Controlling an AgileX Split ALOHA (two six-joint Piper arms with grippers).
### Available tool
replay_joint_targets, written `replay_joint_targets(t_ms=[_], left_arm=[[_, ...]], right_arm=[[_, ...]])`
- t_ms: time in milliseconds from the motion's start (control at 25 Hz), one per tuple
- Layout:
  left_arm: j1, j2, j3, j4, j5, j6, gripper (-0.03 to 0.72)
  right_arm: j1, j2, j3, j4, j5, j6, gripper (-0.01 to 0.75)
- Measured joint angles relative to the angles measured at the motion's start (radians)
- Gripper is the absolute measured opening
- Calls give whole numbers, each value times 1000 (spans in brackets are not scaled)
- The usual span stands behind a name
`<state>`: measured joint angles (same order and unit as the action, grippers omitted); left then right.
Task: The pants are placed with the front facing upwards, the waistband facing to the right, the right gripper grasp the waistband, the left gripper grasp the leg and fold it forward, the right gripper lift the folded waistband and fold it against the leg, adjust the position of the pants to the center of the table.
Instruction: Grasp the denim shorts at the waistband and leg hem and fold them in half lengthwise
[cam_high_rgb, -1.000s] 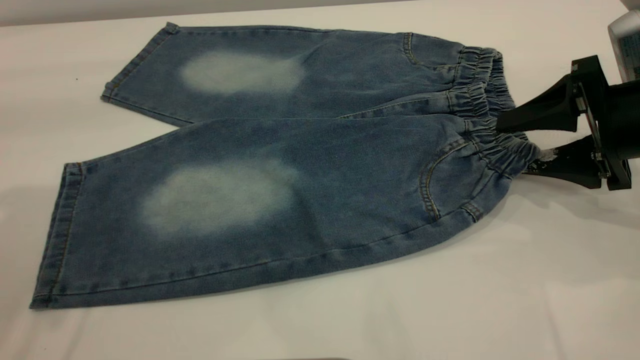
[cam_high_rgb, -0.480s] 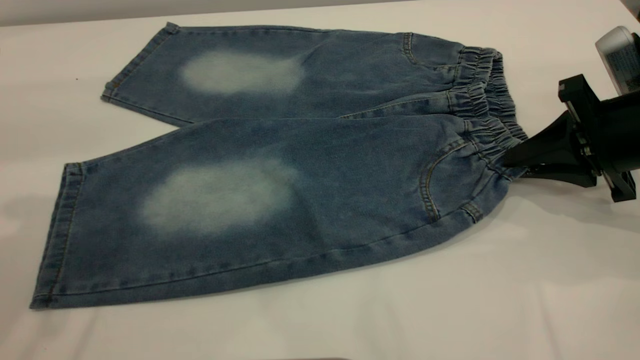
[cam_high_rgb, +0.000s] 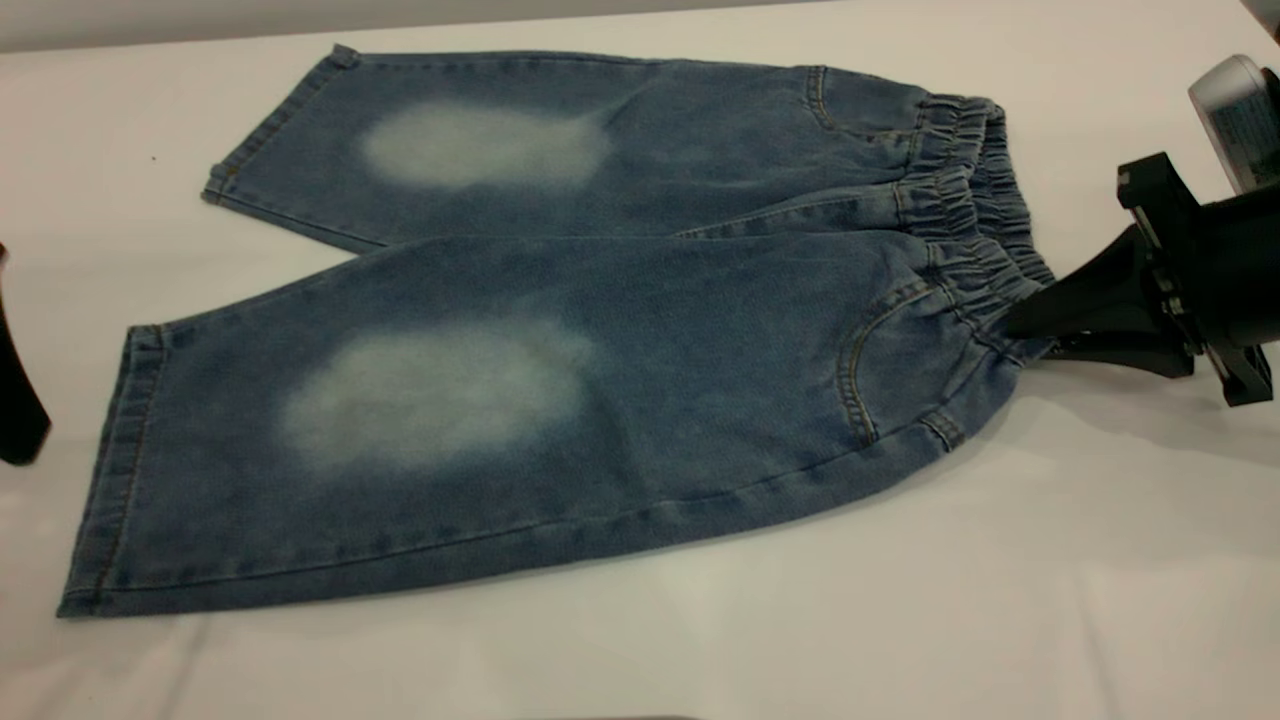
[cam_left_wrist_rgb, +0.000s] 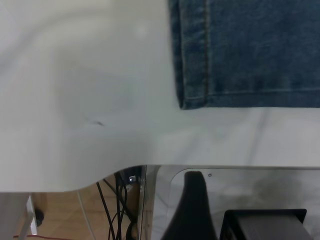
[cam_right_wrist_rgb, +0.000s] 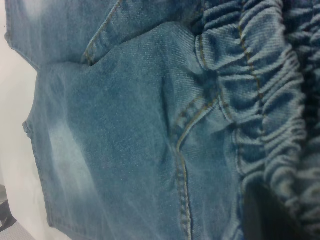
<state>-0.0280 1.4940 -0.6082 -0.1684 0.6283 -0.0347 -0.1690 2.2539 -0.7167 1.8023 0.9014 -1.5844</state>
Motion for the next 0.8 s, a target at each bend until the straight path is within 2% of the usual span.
replay_joint_targets(t_ms=[400,800], left_arm=[[0,176,43,0,-133,-3,568],[0,361,43,0,-312,3,568]], right_arm=[[0,0,0,-2,0,0,40],[0,0,0,-3,0,0,40]])
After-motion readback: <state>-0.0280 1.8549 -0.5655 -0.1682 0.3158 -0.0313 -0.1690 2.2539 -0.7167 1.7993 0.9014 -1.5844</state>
